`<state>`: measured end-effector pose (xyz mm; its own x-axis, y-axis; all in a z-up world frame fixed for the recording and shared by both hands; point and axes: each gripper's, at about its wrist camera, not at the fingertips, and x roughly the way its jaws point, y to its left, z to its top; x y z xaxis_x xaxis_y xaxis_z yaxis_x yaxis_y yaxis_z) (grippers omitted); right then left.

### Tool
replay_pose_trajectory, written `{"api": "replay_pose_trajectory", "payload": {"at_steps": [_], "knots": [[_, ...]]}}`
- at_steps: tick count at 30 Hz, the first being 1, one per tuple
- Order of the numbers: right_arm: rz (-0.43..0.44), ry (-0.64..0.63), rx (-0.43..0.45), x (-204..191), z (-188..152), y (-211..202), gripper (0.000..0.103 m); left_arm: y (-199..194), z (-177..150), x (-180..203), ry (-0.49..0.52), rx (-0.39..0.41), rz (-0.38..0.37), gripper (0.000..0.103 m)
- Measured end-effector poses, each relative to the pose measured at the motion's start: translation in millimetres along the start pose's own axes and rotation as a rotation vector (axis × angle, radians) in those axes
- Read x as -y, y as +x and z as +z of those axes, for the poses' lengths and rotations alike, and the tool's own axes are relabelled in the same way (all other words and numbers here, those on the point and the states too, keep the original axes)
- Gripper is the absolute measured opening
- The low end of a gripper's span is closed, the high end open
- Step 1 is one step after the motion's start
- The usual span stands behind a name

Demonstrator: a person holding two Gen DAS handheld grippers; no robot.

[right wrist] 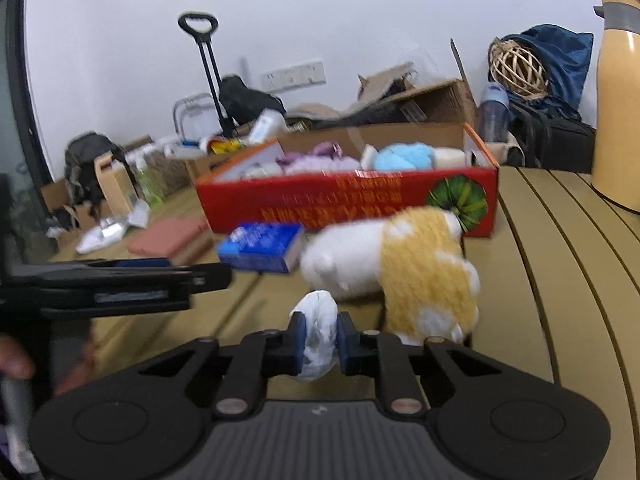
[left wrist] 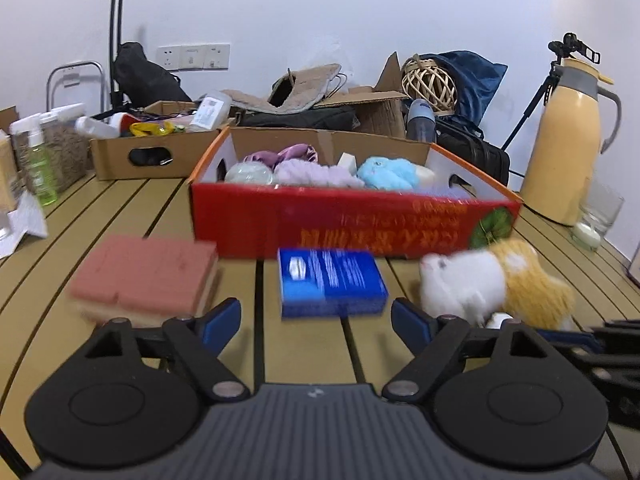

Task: Organize soft objects
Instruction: 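Grasp the blue handkerchief pack with the left tool while the right lifts the cloth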

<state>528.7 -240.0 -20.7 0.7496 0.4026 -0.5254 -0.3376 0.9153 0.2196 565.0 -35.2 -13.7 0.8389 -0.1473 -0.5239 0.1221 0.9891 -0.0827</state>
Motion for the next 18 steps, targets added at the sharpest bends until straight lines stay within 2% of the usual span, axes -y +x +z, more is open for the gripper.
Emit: {"api": "replay_pose_trajectory", "payload": {"at_steps": [3, 6, 9, 12, 14, 18], "knots": [[-0.007, -0.01, 0.019, -1.0, 10.4, 1.7, 0.016, 20.2, 13.1, -1.7, -0.006, 0.0, 0.013, 0.081], [-0.006, -0.012, 0.04, -2.0, 20.6, 1.8, 0.016, 31.0, 21.2, -4.4, -0.027, -0.005, -0.007, 0.076], [-0.009, -0.031, 0.055, -2.4, 31.0, 5.4, 0.016, 34.5, 21.3, -7.6, -0.055, -0.016, -0.02, 0.075], [-0.016, -0.034, 0.066, 1.8, 41.6, 14.6, 0.016, 31.8, 19.8, -2.7, -0.029, -0.003, -0.022, 0.075], [-0.039, -0.021, 0.074, 10.4, 48.5, 23.0, 0.016, 26.7, 17.7, 2.9, 0.005, 0.015, -0.032, 0.076], [-0.137, -0.03, 0.083, 30.4, 51.5, 35.2, 0.014, 15.1, 12.7, 16.7, 0.061, 0.068, -0.052, 0.076]]}}
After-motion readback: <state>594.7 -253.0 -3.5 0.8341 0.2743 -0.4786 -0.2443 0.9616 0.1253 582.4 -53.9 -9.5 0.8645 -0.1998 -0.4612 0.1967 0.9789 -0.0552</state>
